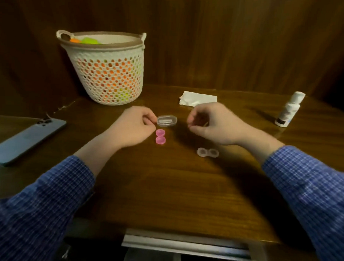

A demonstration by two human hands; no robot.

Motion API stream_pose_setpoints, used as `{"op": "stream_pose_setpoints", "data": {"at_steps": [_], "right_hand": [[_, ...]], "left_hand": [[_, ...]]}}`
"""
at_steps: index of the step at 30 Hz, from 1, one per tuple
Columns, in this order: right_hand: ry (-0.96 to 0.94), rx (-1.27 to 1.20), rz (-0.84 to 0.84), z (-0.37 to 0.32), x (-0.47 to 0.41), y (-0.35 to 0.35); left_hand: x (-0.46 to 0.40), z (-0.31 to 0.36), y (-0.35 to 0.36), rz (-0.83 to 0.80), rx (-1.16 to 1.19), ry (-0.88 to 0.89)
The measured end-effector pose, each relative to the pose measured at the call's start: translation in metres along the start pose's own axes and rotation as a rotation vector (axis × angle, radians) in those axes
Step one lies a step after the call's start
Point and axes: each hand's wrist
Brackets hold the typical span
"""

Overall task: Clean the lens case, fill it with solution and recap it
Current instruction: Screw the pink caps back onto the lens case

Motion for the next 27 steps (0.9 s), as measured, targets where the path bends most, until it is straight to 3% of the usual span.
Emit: {"op": "stream_pose_setpoints", "data": {"at_steps": [3,6,13,21,27], "right_hand": [[0.05,0.132,-0.099,-0.023,-0.022,0.036],[0.11,0.245,-0.072,-0.034,-0.034,0.065],[0.229,0.212,-0.031,-0.041,-0.041,0.078],[0.25,0.108,-0.005,-0.033,-0.023,0.038],[0.347,-0.052,0.055,-0.002,0.02,-0.021]], "left_hand": [[0.008,-0.015,0.006,-0.025,0.009,-0.028],[0.011,-0.021,0.009,0.003,0.062,-0.039],[0.013,-0.02,0.008,0.013,0.057,0.026],[0.018,-0.009,0.011,0.135,0.142,0.074],[0.027,0.026,0.034,0.068,0.258,0.258]]}}
Point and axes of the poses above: each hand's wrist, its own x-axis away from the middle knuckle, its own y-axis out of the palm, z = x × y, and after that the axes turned 11 degrees about -x, right-handed
